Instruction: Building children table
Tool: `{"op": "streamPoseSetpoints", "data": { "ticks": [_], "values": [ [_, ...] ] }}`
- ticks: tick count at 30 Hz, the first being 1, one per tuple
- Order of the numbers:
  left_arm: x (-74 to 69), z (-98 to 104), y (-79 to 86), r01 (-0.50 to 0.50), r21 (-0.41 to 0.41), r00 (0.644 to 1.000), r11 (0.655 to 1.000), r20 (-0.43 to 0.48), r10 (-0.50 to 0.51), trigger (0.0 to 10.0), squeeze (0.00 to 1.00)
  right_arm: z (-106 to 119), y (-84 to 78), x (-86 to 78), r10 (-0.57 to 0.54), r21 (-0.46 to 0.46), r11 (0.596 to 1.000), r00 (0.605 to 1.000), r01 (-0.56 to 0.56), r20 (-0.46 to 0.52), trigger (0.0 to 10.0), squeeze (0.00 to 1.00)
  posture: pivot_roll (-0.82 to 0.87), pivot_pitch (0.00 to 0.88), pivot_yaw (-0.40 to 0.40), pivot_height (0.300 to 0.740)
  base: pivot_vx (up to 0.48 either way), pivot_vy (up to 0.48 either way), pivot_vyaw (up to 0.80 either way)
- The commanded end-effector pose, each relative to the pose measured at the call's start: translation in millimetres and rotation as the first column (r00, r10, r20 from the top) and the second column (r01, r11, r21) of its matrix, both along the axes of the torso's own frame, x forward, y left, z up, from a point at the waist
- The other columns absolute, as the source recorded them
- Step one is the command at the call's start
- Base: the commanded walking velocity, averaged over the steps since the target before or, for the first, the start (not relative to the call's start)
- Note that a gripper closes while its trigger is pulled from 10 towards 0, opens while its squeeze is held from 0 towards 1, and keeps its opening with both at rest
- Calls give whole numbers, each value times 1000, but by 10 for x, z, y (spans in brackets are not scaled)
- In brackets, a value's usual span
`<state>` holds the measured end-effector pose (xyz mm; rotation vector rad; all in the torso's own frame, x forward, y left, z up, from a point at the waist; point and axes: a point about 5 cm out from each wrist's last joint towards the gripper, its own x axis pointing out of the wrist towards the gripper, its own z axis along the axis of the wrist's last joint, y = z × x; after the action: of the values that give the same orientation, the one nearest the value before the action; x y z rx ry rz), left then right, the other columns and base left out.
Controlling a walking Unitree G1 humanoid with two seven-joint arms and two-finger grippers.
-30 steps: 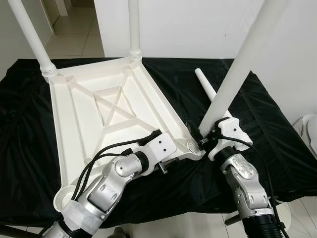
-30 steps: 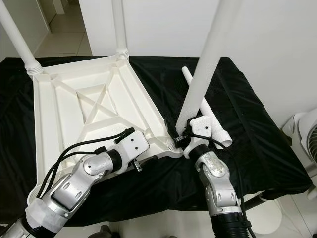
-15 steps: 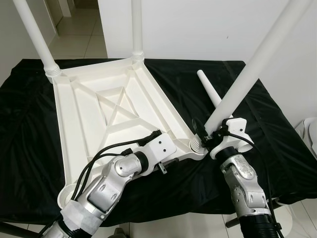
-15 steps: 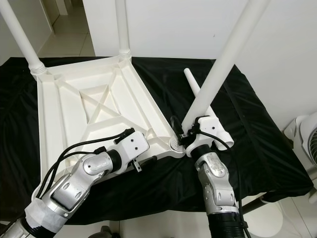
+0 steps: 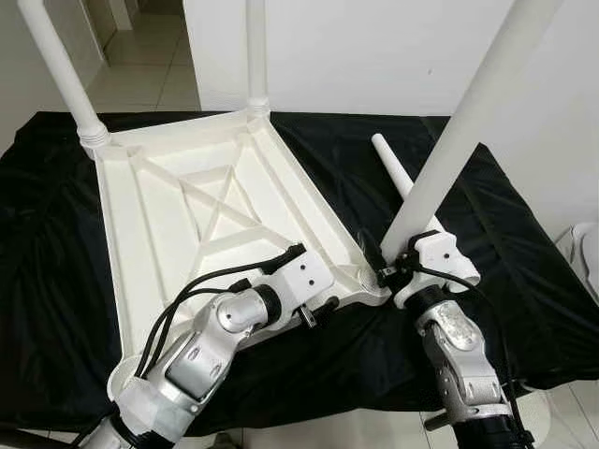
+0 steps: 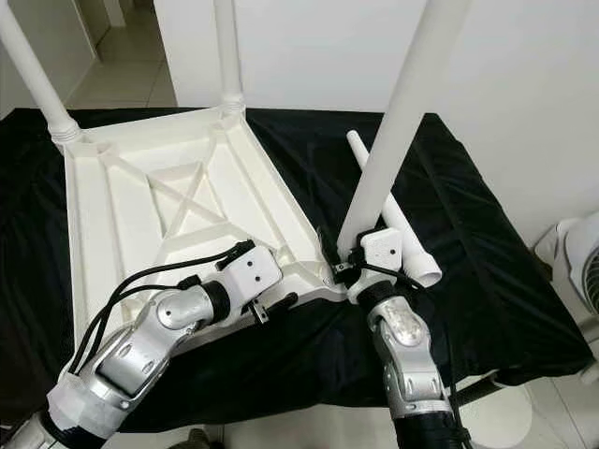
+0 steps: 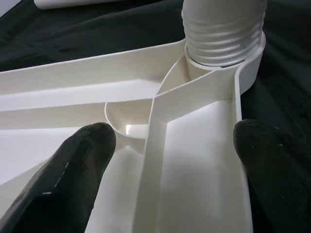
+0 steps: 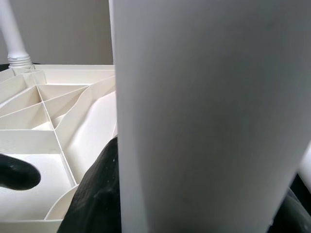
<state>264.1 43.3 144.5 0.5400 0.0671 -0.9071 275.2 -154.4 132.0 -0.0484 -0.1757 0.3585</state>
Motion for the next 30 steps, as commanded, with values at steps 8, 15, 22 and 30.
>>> {"op": "streamPoseSetpoints", "data": {
  "ticks": [8, 15, 22, 30],
  "values": [
    [-24, -28, 4, -4, 4, 1000, 1000, -10, 4, 10000, 0, -511, -91, -185, -14, -96, 995, 977, -7, -214, 10000, 0, 110, 85, 18, 740, 0, 0, 0],
    [-22, -23, 5, -5, 3, 1000, 1000, -9, 5, 10000, 0, -461, -84, -156, 2, -144, 989, 982, -31, -191, 10000, 0, 111, 89, 18, 740, 0, 0, 0],
    [-25, -15, 27, -3, 6, 1000, 1000, -3, 4, 10000, 0, -206, -52, -42, 25, -116, 992, 991, -41, -133, 10000, 0, 118, 89, 18, 740, 0, 0, 0],
    [-24, 74, -5, 25, -41, 1000, 999, 2, -25, 10000, 0, 489, 20, 104, 118, -21, 993, 992, -118, 33, 10000, 0, 114, 79, 11, 740, 0, 0, 0]
  ]
}}
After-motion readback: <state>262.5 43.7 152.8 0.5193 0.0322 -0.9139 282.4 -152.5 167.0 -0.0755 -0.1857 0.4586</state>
